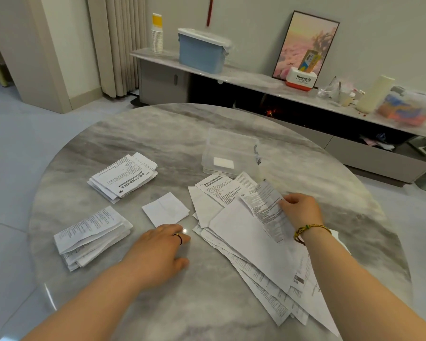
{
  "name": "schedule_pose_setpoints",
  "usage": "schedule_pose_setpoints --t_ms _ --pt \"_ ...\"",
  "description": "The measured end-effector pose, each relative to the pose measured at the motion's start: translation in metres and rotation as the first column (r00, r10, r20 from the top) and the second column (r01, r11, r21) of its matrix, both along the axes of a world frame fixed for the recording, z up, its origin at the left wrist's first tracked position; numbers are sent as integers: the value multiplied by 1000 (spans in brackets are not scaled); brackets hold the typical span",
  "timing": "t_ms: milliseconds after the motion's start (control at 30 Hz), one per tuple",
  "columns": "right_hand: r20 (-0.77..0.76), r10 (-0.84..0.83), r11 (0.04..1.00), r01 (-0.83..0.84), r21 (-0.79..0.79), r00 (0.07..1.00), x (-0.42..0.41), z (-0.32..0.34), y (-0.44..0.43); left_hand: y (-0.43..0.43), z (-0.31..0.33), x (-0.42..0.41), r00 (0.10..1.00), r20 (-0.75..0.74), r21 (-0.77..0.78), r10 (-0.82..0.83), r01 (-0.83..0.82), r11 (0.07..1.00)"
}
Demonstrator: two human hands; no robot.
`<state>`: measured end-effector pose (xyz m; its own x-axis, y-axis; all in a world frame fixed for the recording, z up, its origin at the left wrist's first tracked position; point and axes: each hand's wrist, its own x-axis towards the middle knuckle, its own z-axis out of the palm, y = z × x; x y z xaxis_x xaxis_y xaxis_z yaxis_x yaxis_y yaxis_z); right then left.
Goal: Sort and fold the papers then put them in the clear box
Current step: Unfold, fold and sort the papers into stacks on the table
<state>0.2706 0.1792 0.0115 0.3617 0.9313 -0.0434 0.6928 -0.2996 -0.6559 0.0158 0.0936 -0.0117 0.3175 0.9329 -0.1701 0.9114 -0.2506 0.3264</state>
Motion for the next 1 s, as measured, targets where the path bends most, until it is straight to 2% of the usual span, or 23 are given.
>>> schedule_pose_setpoints --t_ms 133,233,300,400,533,600,667,800,1000 --pt "-118 52 994 -40 99 992 0 19 -23 -1 4 1 990 129 19 58 -61 998" --pt "-253 72 993 -45 110 965 -5 29 -44 -5 9 6 932 341 -14 126 -129 992" --pt "-393 63 995 -28 93 918 -12 32 -59 -8 12 12 833 515 -103 202 -173 979" --pt "-576 80 996 -40 83 814 -24 34 -82 -13 18 24 630 706 -288 324 -163 944" --pt "-684 142 989 -136 64 716 -43 29 -98 -19 30 33 394 809 -438 436 -91 894" --pt "-700 163 982 -184 45 696 -49 26 -99 -21 36 32 297 824 -487 483 -65 871" --pt "-692 171 973 -230 7 701 -54 22 -98 -21 39 29 269 826 -494 496 -80 866" --pt "-710 176 945 -318 -72 682 -57 19 -94 -19 38 24 281 809 -498 516 -138 856" --pt "-770 172 935 -347 -68 615 -54 17 -90 -15 38 17 274 781 -562 561 -82 823"
